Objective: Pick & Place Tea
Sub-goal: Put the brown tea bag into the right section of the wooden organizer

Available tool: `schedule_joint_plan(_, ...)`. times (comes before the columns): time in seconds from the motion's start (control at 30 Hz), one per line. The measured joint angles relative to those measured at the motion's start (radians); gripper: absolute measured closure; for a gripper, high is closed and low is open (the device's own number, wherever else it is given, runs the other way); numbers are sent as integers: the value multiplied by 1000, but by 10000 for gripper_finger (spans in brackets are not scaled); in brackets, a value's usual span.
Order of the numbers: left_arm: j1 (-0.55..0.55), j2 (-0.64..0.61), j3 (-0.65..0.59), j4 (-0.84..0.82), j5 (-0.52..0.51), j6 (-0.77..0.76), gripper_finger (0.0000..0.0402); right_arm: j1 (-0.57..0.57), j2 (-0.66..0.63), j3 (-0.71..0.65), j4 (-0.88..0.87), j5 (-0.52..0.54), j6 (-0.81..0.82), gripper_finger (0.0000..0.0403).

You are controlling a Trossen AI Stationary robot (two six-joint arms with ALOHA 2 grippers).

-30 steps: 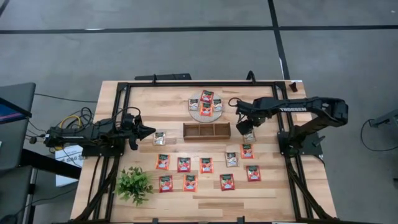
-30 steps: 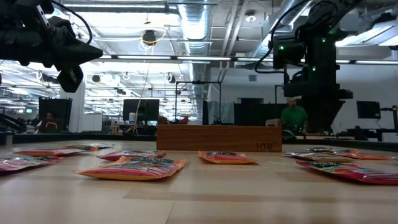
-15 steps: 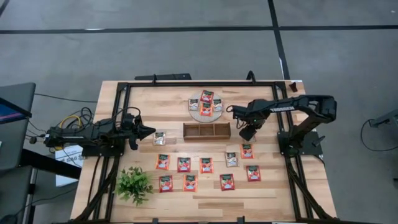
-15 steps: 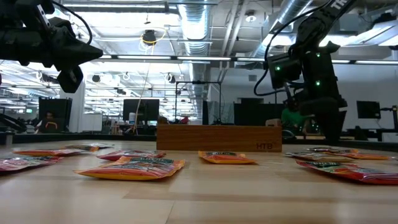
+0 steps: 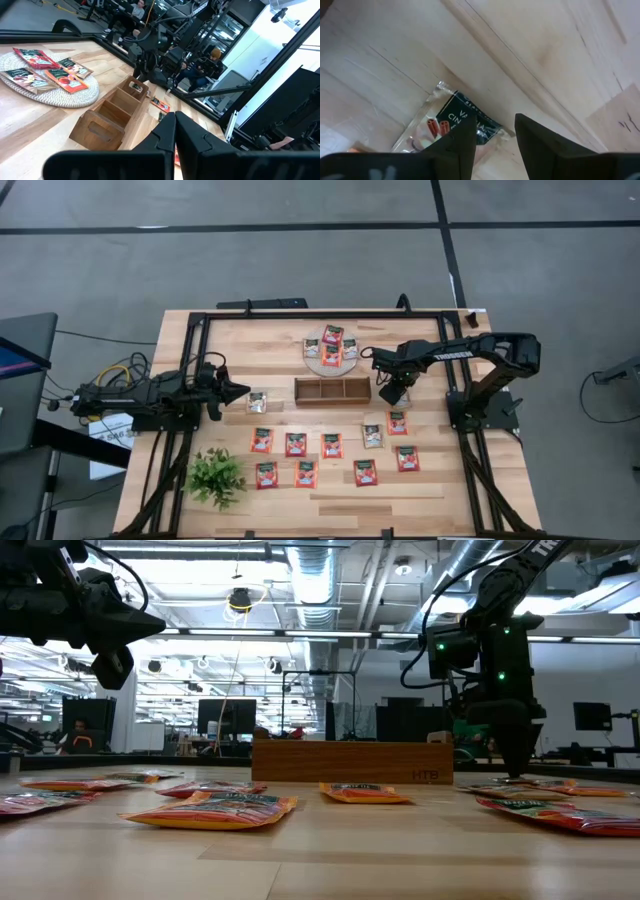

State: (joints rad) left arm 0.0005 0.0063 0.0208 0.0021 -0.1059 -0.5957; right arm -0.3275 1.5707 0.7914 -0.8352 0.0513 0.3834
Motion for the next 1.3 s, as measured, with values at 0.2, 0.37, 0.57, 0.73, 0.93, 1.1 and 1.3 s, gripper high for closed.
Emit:
schedule_joint_plan(0.2, 0, 0, 0, 0, 0, 0, 402, 0, 18, -24, 24, 0, 6, 289)
schedule_joint_plan(0.37, 0, 0, 0, 0, 0, 0, 402, 0, 57, -19, 18, -1, 8, 292)
schedule_joint_plan(0.57, 0, 0, 0, 0, 0, 0, 402, 0, 58, -14, 10, -3, 35, 297)
schedule_joint_plan(0.73, 0, 0, 0, 0, 0, 0, 402, -2, 61, 15, -6, -6, 61, 328)
schedule_joint_plan(0.93, 0, 0, 0, 0, 0, 1, 402, -2, 63, 27, -1, 7, 91, 380)
schedule_joint_plan(1.1, 0, 0, 0, 0, 0, 1, 402, -2, 63, 27, -11, 31, 113, 396)
schedule_joint_plan(1.3, 0, 0, 0, 0, 0, 2, 402, 4, 63, 28, -74, 41, 117, 401)
